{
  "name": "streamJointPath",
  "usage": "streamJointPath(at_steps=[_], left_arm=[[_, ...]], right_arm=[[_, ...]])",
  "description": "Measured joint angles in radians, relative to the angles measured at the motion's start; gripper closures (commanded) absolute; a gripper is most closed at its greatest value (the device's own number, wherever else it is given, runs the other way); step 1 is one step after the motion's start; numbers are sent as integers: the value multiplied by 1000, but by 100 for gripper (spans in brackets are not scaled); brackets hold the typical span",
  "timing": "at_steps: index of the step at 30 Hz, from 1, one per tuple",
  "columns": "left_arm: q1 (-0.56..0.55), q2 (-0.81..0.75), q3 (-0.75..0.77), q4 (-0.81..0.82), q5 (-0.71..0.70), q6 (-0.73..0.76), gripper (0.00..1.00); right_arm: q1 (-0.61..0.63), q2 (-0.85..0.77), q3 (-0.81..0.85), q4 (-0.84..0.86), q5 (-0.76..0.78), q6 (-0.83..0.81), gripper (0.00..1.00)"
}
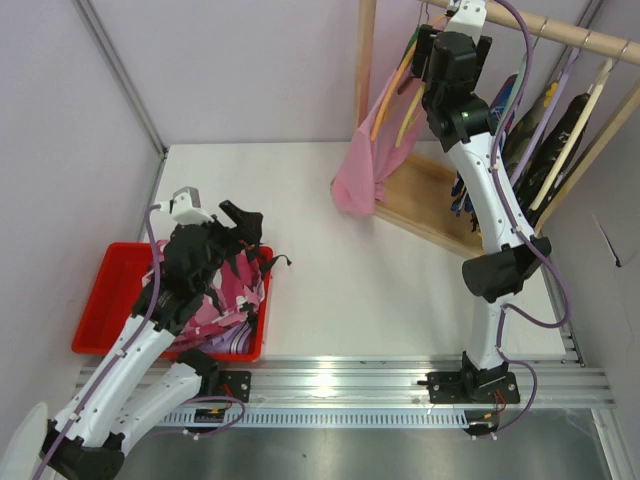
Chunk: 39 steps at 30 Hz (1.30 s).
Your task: Remove the trousers from the hanger
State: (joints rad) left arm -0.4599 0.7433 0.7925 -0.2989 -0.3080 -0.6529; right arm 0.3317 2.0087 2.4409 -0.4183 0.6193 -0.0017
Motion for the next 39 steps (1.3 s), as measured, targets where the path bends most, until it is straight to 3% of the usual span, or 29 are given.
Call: streamJointPath(at_steps=[7,16,24,30,39], left_arm=[[2,-88,-24,-6,9,8,1],[2,-153,-42,-46,15,6,1],[39,-105,-82,-134,-27,-118,0],[166,-87,-124,-256,-57,-281,1],[489,-191,-120,-516,-137,-449,0]], right_arm=[[142,-134,-56,-111,63,-20,8],[322,-356,-124,-213,164,-35,8],[524,-620,-463,-123,166,-137,8],[665,-688,-694,-94,74,-133,10],[743,-738,-1033,75,-295,58,10]])
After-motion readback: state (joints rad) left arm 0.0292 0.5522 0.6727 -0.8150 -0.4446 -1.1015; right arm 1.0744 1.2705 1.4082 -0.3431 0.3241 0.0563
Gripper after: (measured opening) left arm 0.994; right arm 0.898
